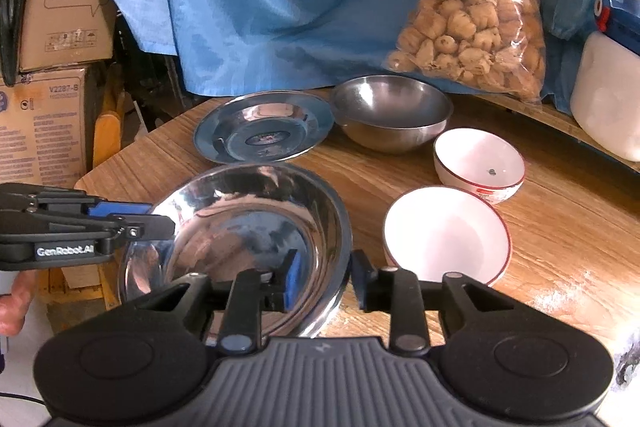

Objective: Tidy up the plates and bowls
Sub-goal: 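Open both grippers to release the stacked plate, then move both grippers to the labeled steel plate and close on its rim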

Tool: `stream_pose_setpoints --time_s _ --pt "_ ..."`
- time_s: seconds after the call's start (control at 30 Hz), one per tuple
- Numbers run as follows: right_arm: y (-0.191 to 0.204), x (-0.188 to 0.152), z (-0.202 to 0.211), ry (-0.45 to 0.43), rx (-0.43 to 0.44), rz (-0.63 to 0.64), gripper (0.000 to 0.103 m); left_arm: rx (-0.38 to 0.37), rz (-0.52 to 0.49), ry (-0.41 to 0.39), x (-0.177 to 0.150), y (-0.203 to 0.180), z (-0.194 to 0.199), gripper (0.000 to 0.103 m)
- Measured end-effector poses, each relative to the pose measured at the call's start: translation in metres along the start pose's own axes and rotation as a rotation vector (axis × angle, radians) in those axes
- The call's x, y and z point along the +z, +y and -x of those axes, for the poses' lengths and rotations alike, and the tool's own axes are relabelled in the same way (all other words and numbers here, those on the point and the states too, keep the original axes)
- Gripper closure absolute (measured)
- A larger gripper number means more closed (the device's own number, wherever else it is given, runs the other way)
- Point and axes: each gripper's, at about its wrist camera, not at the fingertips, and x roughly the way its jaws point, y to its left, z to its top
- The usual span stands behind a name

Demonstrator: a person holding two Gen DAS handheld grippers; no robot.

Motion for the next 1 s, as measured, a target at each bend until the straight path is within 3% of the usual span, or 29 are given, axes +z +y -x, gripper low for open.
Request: stream_pose_setpoints --time_s 0.03,0.13,0.2,0.27,0.4,0.47,0.57,0.63,0.8,1.0 --pt "-0.001 0.000 0.001 -0.002 0.007 -0.004 0.070 0.000 0.002 -0.009 0.001 0.000 0.001 0.064" --pt "0.001 0.001 0.004 -0.019 0.017 -0.003 0.067 0.007 0.017 -0.042 0.003 0.002 0.006 0.033" --pt "0.002 0.002 0.008 -0.035 0.030 -0.004 0.048 0.018 0.026 -0.072 0.004 0.005 0.011 0.013" --pt "0.000 0.004 0.010 -0.054 0.053 -0.015 0.034 0.025 0.032 -0.103 0.006 0.008 0.014 0.003" --pt "-0.006 0.012 0.009 -0.067 0.075 -0.044 0.006 0.068 0.074 -0.133 0.013 0.018 0.012 0.001" --pt "-0.007 0.016 0.007 -0.076 0.076 -0.051 0.001 0.100 0.102 -0.138 0.016 0.023 0.011 0.001" --pt "-0.008 0.024 0.001 -0.107 0.089 -0.045 0.000 0.143 0.102 -0.153 0.022 0.032 0.008 0.001" --pt "-0.011 0.031 -0.008 -0.110 0.105 -0.065 0.000 0.161 0.157 -0.174 0.027 0.045 0.006 0.001" --pt "-0.019 0.046 -0.031 -0.038 0.151 -0.133 0.000 0.057 0.287 -0.105 0.043 0.081 -0.010 0.001" --pt "-0.019 0.060 -0.054 -0.032 0.154 -0.154 0.000 0.008 0.283 -0.112 0.058 0.102 -0.035 0.001"
